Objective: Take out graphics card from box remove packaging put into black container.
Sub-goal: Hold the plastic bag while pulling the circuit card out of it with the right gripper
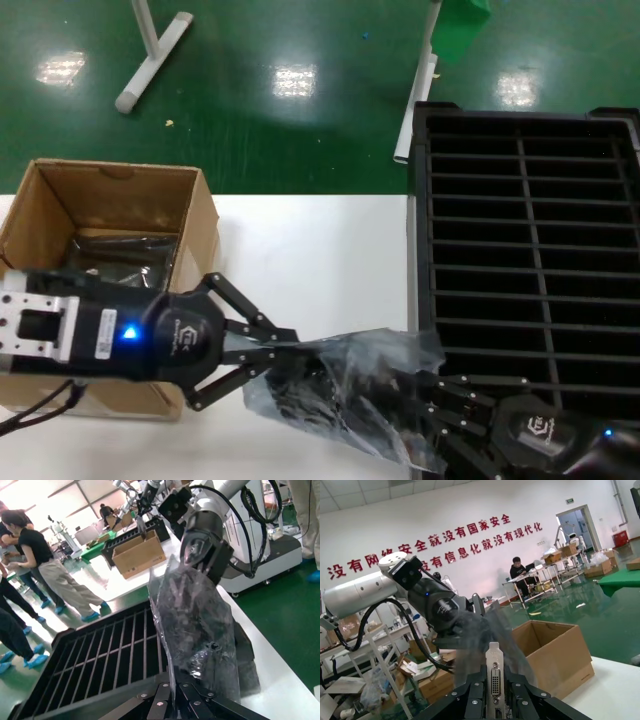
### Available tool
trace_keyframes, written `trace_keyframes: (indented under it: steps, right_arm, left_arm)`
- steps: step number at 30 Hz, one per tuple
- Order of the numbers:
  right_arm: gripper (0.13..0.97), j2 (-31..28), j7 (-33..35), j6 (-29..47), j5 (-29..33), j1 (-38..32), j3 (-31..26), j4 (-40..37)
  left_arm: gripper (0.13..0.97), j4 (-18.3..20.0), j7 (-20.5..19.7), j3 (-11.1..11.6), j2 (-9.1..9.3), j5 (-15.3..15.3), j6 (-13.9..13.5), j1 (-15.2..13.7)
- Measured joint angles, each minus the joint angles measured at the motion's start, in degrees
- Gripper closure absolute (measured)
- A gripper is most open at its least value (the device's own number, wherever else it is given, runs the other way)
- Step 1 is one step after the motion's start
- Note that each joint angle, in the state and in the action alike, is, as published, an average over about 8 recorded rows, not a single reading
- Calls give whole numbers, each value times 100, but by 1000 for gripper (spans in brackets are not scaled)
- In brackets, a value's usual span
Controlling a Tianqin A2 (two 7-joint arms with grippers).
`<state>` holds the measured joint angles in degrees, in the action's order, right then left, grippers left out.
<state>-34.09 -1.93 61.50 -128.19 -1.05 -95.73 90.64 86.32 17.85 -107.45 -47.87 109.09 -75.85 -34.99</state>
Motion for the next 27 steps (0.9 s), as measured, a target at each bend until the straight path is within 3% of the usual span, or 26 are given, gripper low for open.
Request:
trace_keyframes:
  steps: [17, 27]
  right_arm:
    - [894, -139, -99, -76, 115, -142, -38, 34]
    - [894, -853, -237, -181, 249, -17, 353, 461]
  left_arm:
    - [955, -732, 632, 292, -359, 113, -224, 339]
    - [955, -1326, 1067, 757, -310, 525, -248, 707]
